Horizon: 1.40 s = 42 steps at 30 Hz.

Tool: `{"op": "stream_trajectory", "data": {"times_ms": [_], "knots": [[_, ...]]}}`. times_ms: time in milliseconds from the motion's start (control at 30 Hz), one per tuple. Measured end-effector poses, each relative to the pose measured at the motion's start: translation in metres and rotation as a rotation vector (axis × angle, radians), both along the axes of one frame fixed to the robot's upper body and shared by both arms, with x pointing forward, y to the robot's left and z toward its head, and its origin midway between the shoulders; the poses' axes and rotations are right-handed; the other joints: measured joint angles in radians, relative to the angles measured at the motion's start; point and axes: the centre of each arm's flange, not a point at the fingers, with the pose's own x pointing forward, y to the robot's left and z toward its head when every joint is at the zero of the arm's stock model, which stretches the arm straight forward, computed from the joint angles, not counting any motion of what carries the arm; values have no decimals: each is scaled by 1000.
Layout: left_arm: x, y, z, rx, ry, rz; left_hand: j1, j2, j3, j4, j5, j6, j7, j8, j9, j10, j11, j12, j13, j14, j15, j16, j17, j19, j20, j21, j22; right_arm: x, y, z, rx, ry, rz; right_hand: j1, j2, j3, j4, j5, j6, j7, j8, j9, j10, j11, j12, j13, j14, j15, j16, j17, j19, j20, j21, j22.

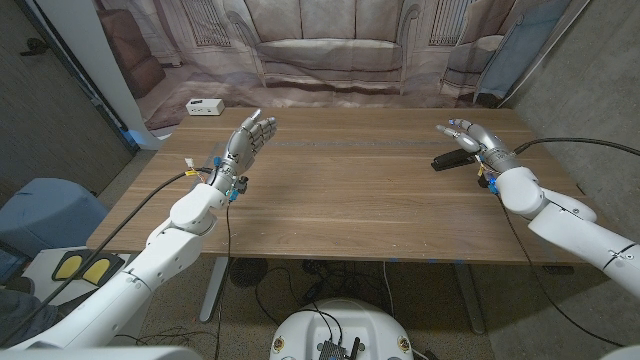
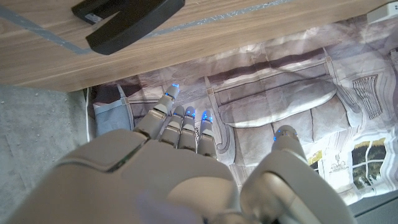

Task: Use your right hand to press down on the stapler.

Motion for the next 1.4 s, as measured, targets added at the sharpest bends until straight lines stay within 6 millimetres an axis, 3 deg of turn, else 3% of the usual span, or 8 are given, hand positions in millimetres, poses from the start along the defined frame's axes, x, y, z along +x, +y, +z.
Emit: {"op": "stream_trajectory", "data": {"times_ms": [833,1333,1400], "knots": [[12,-2,10,7,-10,-19,0,0,0,0,0,7,7,0,0,5,-5,0,0,6,6,0,0,0,0,0,0,-1,23,-3,157,-42,221,7,-7,3,-3,0,-18,18,-10,0,-34,16,-4,0,-46,11,-8,0,-39,-18,-4,0],[13,-2,13,3,-17,-34,0,0,0,0,0,7,7,0,0,5,-5,0,0,5,5,0,0,0,0,0,0,-1,38,-3,233,-63,340,7,-7,3,-3,0,-18,18,-10,0,-40,21,-4,0,-55,9,-8,0,-43,-14,-4,-2],[13,-2,13,3,-19,-39,0,0,0,0,0,7,7,0,0,5,-5,0,0,5,5,0,0,10,-10,0,0,-1,40,-3,240,-64,350,7,-7,3,-3,0,-18,18,-10,0,-40,21,-4,0,-55,9,-8,0,-43,-14,-4,-2]]}}
